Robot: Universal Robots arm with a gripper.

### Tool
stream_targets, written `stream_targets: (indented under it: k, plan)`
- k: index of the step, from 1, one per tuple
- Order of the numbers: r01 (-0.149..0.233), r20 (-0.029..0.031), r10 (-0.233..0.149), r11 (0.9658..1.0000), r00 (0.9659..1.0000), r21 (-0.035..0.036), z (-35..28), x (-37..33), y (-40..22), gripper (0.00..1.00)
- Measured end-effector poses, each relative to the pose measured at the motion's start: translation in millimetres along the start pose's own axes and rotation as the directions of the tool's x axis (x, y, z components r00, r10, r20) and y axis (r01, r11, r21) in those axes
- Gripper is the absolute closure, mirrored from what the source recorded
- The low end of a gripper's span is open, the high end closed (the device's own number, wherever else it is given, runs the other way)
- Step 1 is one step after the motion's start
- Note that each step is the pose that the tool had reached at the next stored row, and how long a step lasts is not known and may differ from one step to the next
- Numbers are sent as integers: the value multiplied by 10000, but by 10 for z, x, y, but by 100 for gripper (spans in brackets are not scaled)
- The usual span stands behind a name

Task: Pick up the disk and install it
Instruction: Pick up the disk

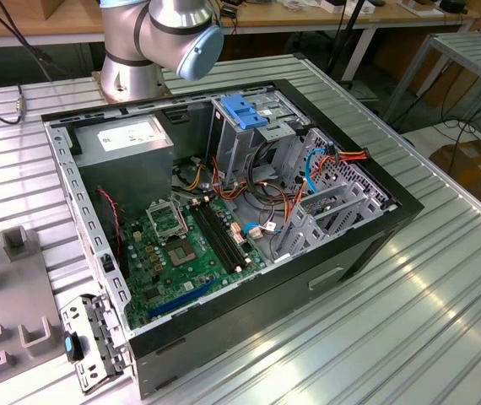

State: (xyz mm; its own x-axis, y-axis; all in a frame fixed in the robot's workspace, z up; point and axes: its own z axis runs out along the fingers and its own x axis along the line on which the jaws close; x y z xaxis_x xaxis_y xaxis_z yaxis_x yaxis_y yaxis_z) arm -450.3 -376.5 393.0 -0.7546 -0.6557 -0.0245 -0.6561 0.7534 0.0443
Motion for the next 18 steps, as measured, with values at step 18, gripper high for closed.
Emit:
stream_targets:
  k: [18]
  plan:
    - [1230,-53,-1230,9924,9924,-34,0,0,0,89]
